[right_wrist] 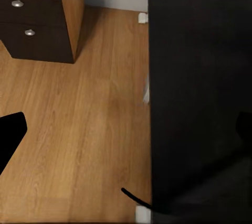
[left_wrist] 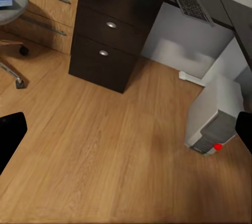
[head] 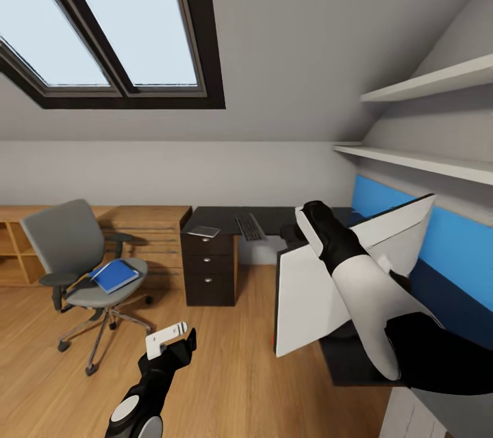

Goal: In the bedroom, organize the workspace by keeping the computer under the desk, ensuring the monitor is on the desk, placing the keyboard on the desk next to the monitor, placing the mouse on the desk next to the keyboard, moving the folder from the swivel chair onto the desk next to the mouse, stacking the notebook on top of the folder with the pen on top of the notebook, and positioning the swivel chair next to the desk.

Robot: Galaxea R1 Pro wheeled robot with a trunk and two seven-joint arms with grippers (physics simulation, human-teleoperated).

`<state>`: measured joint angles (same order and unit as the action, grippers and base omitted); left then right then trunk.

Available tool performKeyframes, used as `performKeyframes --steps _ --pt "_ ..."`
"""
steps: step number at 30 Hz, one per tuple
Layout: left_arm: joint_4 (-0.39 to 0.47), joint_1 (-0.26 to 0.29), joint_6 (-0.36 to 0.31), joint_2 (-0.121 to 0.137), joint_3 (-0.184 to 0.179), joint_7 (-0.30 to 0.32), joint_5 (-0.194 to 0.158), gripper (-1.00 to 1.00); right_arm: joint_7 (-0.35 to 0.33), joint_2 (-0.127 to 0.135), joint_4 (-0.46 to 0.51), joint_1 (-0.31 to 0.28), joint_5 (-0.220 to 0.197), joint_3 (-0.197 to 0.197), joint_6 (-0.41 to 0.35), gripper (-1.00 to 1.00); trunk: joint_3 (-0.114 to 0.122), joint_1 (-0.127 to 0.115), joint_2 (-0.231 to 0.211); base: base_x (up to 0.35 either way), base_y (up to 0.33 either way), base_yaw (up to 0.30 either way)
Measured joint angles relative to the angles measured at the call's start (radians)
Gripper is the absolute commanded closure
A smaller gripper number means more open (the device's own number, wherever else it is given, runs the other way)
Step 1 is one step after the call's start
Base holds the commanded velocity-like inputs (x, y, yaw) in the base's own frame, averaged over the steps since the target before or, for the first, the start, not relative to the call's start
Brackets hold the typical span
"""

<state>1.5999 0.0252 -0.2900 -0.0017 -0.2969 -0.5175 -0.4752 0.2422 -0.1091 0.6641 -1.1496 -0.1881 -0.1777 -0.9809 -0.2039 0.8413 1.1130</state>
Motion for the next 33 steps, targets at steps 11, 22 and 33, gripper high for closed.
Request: performKeyframes --steps 11,22,33 --pt "0.000 0.000 0.000 0.000 -0.001 0.000 -0.001 -1.00 0.000 0.003 0.039 0.000 0.004 0.004 0.013 -1.00 0.000 -0.001 0.000 -0.025 -0.001 0.000" --pt "-0.001 0.000 -0.001 -0.001 -0.002 0.000 -0.001 -1.00 0.002 0.046 0.610 0.041 -0.002 0.034 0.077 -1.00 0.000 -0.001 0.000 0.000 0.000 0.000" --pt "-0.003 0.000 -0.001 -0.001 -0.003 0.000 -0.001 -1.00 -0.001 0.087 0.869 0.236 0.007 0.424 0.082 -1.00 0.000 0.000 0.000 -0.063 -0.162 0.000"
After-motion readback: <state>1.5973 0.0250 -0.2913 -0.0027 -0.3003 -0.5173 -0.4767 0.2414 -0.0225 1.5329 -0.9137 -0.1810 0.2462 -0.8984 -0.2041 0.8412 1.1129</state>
